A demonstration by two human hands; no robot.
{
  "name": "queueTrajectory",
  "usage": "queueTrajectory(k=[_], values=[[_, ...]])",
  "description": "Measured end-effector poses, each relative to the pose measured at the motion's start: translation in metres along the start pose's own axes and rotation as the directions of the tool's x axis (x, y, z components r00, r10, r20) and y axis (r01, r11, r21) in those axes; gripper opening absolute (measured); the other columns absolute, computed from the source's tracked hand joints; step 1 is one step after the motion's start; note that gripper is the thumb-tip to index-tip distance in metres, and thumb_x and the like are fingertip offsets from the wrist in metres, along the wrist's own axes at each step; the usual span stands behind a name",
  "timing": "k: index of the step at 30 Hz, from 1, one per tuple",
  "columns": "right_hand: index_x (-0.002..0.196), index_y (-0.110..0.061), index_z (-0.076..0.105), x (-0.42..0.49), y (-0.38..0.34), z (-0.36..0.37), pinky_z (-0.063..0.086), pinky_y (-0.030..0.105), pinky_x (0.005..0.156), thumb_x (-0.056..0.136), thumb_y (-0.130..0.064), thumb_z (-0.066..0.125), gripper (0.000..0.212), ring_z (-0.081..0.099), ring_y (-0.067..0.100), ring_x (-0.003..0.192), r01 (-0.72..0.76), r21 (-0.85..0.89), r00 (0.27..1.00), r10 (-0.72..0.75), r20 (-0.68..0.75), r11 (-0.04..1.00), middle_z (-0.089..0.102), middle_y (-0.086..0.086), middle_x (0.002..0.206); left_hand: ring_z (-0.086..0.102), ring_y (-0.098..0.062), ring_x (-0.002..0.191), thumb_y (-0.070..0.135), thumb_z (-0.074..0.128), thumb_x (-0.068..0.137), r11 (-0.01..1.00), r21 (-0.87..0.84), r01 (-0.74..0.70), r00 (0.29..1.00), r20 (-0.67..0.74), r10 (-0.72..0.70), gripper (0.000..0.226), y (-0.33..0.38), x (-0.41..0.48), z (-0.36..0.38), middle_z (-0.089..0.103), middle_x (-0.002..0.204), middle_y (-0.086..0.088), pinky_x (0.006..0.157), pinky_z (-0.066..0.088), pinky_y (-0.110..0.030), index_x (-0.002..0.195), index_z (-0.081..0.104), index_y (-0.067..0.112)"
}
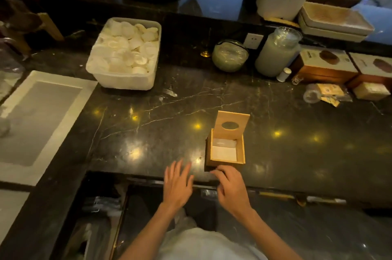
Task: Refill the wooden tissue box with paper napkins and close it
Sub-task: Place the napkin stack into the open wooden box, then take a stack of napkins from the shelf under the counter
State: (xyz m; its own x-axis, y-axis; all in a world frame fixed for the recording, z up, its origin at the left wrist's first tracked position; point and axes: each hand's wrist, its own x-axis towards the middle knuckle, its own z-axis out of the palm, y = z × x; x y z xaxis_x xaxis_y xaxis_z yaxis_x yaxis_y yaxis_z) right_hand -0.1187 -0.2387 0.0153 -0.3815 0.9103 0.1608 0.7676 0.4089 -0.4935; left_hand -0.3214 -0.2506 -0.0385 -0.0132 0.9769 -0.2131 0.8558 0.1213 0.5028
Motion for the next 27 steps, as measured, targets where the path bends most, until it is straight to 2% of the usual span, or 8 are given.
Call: queueTrajectory(k=[3, 5, 8, 10, 13, 18, 22, 27], values=[[0.144, -0.022, 0.043, -0.023, 0.015, 0.020, 0.039, 0.047, 0.111, 0.086, -0.018, 0.053, 0.059, 0.036, 0.025, 0.141, -0.052, -0.125, 0.964, 0.083, 0.254, 0.991, 0.044, 0.006, 0.149, 0.004, -0.031, 0.152, 0.036, 0.047, 0.091, 0.978, 0.209, -0.008, 0.998, 0.055, -0.004, 0.071, -0.032, -0.042, 0.010, 0.000, 0.164, -0.001, 0.120, 0.000, -0.052, 0.155, 0.014, 0.037], [0.155, -0.027, 0.012, -0.035, 0.025, 0.031, 0.020, 0.054, 0.120, 0.090, -0.029, 0.053, 0.076, 0.007, 0.034, 0.151, -0.045, -0.258, 0.880, 0.161, 0.448, 0.965, 0.015, 0.008, 0.164, -0.005, -0.033, 0.152, 0.033, 0.052, 0.090, 0.961, 0.274, 0.042, 0.993, 0.093, -0.070, 0.079, -0.038, -0.066, 0.010, -0.011, 0.163, -0.002, 0.120, 0.002, -0.057, 0.155, 0.007, 0.036], [0.152, -0.030, -0.015, -0.045, 0.025, 0.039, 0.000, 0.054, 0.121, 0.092, -0.040, 0.049, 0.088, -0.015, 0.038, 0.149, -0.020, -0.360, 0.810, 0.226, 0.540, 0.933, -0.012, 0.009, 0.165, -0.010, -0.035, 0.152, 0.036, 0.044, 0.096, 0.921, 0.327, 0.212, 0.962, 0.096, -0.256, 0.074, -0.031, -0.104, 0.009, -0.011, 0.165, -0.010, 0.121, 0.000, -0.055, 0.156, 0.003, 0.031], [0.155, -0.031, -0.004, -0.052, 0.011, 0.041, 0.000, 0.054, 0.120, 0.094, -0.042, 0.047, 0.081, -0.012, 0.037, 0.150, -0.035, -0.315, 0.820, 0.207, 0.533, 0.949, -0.008, 0.009, 0.165, -0.007, -0.034, 0.152, 0.037, 0.041, 0.099, 0.899, 0.318, 0.301, 0.944, 0.032, -0.328, 0.069, -0.029, -0.136, 0.009, -0.003, 0.166, -0.012, 0.122, 0.000, -0.053, 0.157, 0.005, 0.028], [0.156, -0.029, 0.011, -0.069, -0.023, 0.049, 0.002, 0.053, 0.121, 0.095, -0.045, 0.046, 0.072, -0.009, 0.035, 0.151, 0.094, -0.259, 0.827, 0.070, 0.558, 0.961, 0.000, 0.009, 0.165, -0.001, -0.033, 0.153, 0.038, 0.040, 0.100, 0.864, 0.325, 0.384, 0.920, -0.052, -0.390, 0.063, -0.035, -0.188, 0.009, 0.009, 0.165, -0.013, 0.122, 0.000, -0.053, 0.156, 0.015, 0.024], [0.156, -0.032, 0.010, -0.106, -0.082, 0.072, -0.001, 0.053, 0.121, 0.093, -0.053, 0.047, 0.076, -0.013, 0.034, 0.150, 0.150, -0.187, 0.772, 0.003, 0.636, 0.971, -0.003, 0.009, 0.165, -0.008, -0.035, 0.152, 0.046, 0.039, 0.099, 0.798, 0.421, 0.431, 0.892, -0.066, -0.447, 0.062, -0.054, -0.255, -0.004, 0.010, 0.165, -0.014, 0.112, -0.023, -0.057, 0.154, 0.024, 0.024], [0.156, -0.031, 0.012, -0.121, -0.118, 0.082, 0.002, 0.051, 0.123, 0.094, -0.056, 0.044, 0.074, -0.002, 0.031, 0.152, 0.184, -0.151, 0.740, -0.036, 0.671, 0.971, 0.006, 0.009, 0.165, -0.001, -0.035, 0.152, 0.046, 0.044, 0.098, 0.820, 0.370, 0.437, 0.889, -0.037, -0.457, 0.062, -0.087, -0.280, -0.015, 0.013, 0.165, -0.012, 0.119, -0.008, -0.058, 0.153, 0.029, 0.024], [0.154, -0.029, 0.021, -0.110, -0.146, 0.096, 0.016, 0.049, 0.121, 0.092, -0.061, 0.045, 0.074, 0.021, 0.026, 0.149, 0.074, -0.125, 0.736, 0.031, 0.676, 0.989, 0.027, 0.007, 0.161, 0.005, -0.034, 0.152, 0.045, 0.042, 0.100, 0.854, 0.325, 0.406, 0.906, -0.018, -0.423, 0.060, -0.124, -0.283, -0.036, 0.014, 0.165, -0.011, 0.122, 0.003, -0.054, 0.154, 0.026, 0.024]])
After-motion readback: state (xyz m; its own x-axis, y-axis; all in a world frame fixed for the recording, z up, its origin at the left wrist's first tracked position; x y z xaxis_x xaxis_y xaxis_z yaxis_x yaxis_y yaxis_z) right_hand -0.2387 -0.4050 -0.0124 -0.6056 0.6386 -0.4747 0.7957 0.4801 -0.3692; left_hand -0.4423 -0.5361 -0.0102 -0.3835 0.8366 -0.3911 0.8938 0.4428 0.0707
